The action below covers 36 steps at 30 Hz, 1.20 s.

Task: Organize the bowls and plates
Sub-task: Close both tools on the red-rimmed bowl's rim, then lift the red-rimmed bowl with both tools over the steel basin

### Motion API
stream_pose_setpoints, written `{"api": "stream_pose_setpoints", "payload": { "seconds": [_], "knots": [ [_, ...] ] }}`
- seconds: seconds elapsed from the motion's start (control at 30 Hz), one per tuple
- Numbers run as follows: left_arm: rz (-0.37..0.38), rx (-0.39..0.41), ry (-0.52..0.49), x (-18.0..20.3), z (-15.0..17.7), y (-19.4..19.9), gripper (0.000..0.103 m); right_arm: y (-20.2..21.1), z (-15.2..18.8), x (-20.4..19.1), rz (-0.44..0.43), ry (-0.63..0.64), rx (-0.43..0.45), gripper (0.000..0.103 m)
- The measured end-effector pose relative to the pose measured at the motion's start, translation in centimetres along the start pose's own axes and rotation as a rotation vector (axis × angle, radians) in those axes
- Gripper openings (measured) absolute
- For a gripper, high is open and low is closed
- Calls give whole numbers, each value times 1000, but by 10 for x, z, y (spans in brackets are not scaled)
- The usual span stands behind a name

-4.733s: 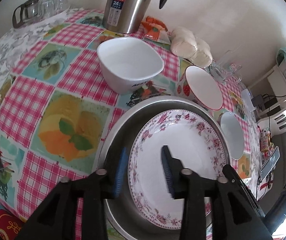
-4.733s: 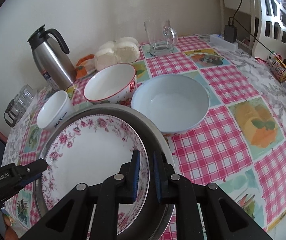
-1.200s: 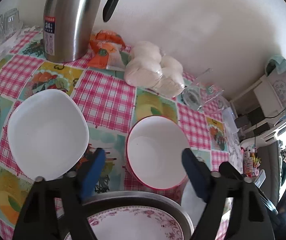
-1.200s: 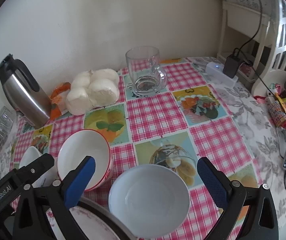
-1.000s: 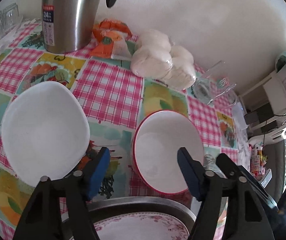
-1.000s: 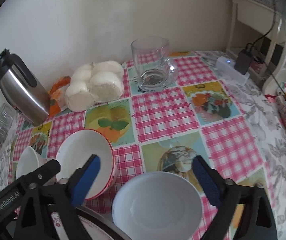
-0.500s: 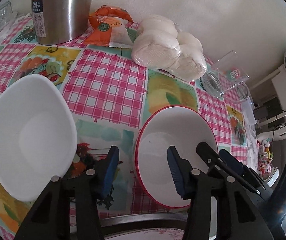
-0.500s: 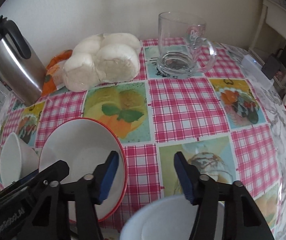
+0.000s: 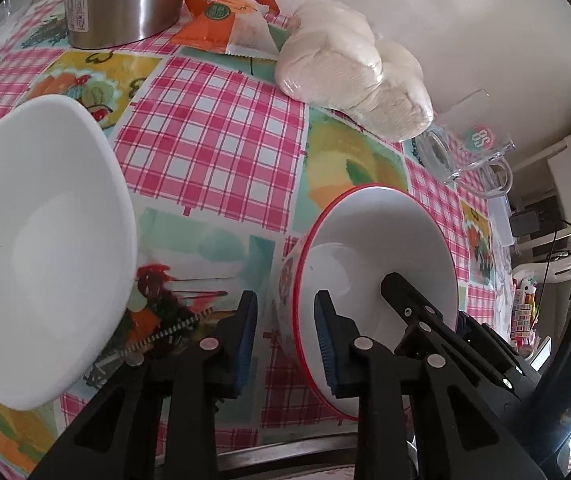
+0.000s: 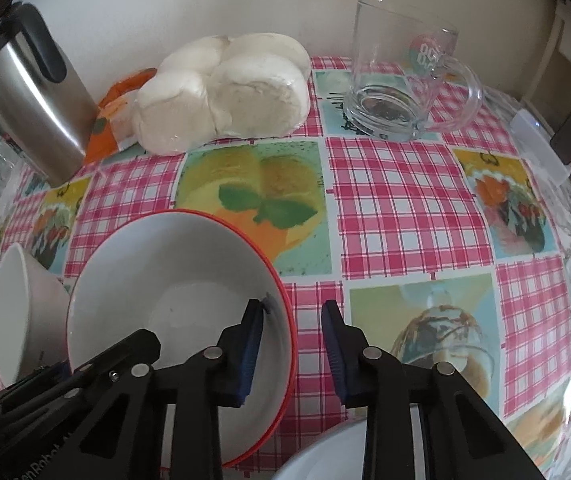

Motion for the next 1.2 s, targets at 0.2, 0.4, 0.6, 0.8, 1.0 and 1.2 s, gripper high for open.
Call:
{"api": "stream_pose_setpoints", "payload": {
  "seconds": [0.2, 0.4, 0.6, 0.8, 1.0, 1.2],
  "knots": [
    [40, -14, 14, -2, 1, -5, 21, -2, -1, -4, 3, 17, -1, 27],
    [58, -18, 16, 0, 1, -4, 21, 3, 1, -5, -26, 9, 16, 17],
    [67, 1, 6, 9, -1, 3, 21, 19, 0, -1, -47, -1, 56, 18],
    [78, 26, -26, 17, 0, 17, 21, 40, 3, 2, -60, -26, 115, 18],
    [55, 81, -71, 25, 2, 41, 21, 63, 12, 2, -88, -60, 174, 18],
    [41, 125, -125, 32, 11, 68, 21, 91, 30, 5, -129, -127, 249, 19]
  ]
}}
Point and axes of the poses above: each gripper's, at about its wrist camera, not at the fingertips, and y roughly against the way its jaws point, x to its right, z to its underside, the point moved 1 cm from there along -y, roughly the way its jaws point, and after that the axes turned 10 degrees about -z, right-handed, at the moved point
